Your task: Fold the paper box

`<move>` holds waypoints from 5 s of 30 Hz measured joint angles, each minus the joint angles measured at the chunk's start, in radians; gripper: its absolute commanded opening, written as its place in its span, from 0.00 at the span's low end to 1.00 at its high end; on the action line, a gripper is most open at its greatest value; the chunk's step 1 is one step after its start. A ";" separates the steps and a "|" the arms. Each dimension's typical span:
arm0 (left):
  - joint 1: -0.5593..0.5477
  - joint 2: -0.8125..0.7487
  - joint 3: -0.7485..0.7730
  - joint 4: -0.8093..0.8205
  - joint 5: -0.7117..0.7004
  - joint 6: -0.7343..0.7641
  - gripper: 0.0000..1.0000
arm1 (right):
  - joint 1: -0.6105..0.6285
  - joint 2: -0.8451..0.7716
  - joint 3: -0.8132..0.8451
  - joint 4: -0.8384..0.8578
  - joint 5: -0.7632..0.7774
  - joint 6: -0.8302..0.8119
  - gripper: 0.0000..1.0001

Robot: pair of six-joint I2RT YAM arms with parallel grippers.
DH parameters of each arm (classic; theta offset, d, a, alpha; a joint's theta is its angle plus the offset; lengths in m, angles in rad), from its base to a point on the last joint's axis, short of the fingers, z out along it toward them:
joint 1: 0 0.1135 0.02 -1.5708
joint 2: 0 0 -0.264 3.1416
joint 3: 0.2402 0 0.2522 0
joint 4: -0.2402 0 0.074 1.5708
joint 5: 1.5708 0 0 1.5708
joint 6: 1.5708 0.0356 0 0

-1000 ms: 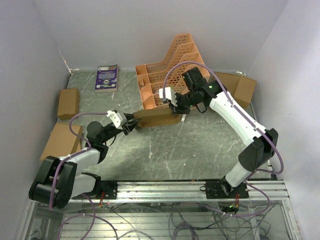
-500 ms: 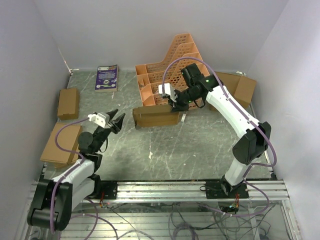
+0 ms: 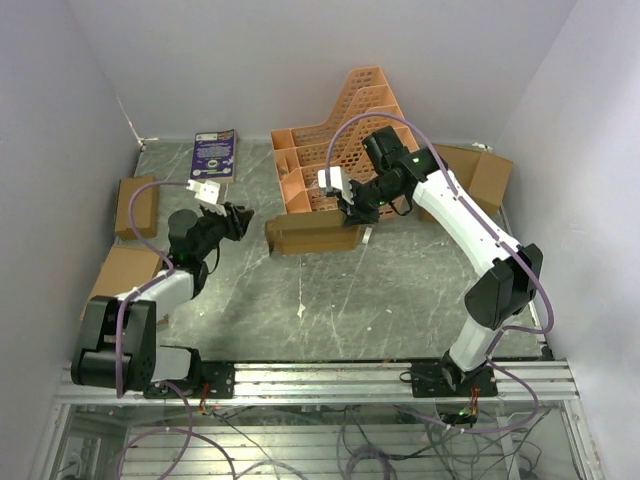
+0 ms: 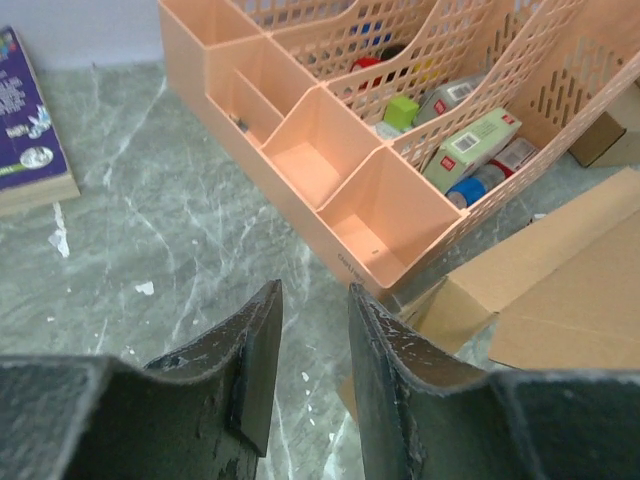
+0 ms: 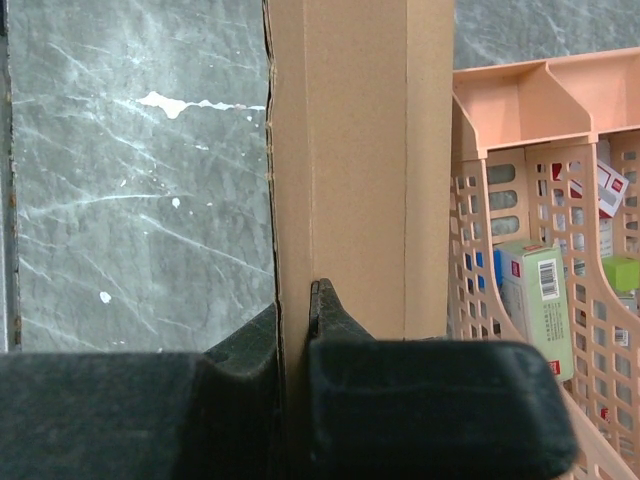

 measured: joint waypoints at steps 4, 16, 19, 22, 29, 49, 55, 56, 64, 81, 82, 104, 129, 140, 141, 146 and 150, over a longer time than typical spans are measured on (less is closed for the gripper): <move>0.007 0.082 0.094 -0.127 0.028 0.002 0.43 | 0.000 0.005 0.010 -0.009 -0.001 0.000 0.00; 0.006 0.282 0.271 -0.388 0.154 0.040 0.43 | -0.002 0.030 0.032 -0.027 -0.006 0.000 0.00; -0.003 0.282 0.271 -0.397 0.189 0.044 0.43 | -0.002 0.033 0.032 -0.027 -0.007 0.001 0.00; -0.014 0.286 0.272 -0.396 0.217 0.046 0.43 | -0.002 0.035 0.032 -0.031 -0.008 0.001 0.00; -0.021 0.294 0.252 -0.343 0.256 0.031 0.45 | -0.002 0.035 0.032 -0.034 -0.010 0.005 0.00; -0.087 0.294 0.165 -0.207 0.247 0.003 0.52 | -0.003 0.050 0.051 -0.053 -0.010 0.012 0.00; -0.112 0.293 0.102 -0.108 0.212 -0.030 0.52 | -0.005 0.050 0.051 -0.055 -0.010 0.013 0.00; -0.120 0.293 0.091 -0.092 0.207 -0.035 0.52 | -0.005 0.050 0.051 -0.056 -0.010 0.013 0.00; -0.183 0.288 0.039 -0.002 0.124 -0.047 0.52 | -0.011 0.050 0.051 -0.066 -0.006 0.013 0.00; -0.359 0.283 -0.130 0.300 -0.214 -0.036 0.50 | -0.021 0.050 0.053 -0.110 -0.003 0.051 0.00; -0.367 0.283 -0.150 0.339 -0.248 -0.030 0.51 | -0.021 0.050 0.053 -0.110 -0.003 0.059 0.00; -0.238 0.161 -0.316 0.593 -0.212 -0.158 0.48 | -0.023 0.052 0.056 -0.016 -0.021 0.116 0.00; -0.143 0.306 -0.058 0.198 -0.228 -0.126 0.42 | -0.030 0.067 0.061 -0.012 -0.033 0.116 0.00; -0.142 0.502 -0.020 0.452 -0.016 -0.097 0.42 | -0.030 0.067 0.061 -0.013 -0.033 0.117 0.00; -0.142 0.509 -0.020 0.467 0.002 -0.098 0.42 | -0.030 0.067 0.061 -0.013 -0.034 0.117 0.00; -0.138 0.514 -0.021 0.509 0.041 -0.099 0.43 | -0.030 0.068 0.062 -0.013 -0.033 0.117 0.00; -0.136 0.514 -0.023 0.519 0.053 -0.099 0.44 | -0.030 0.068 0.062 -0.013 -0.034 0.117 0.00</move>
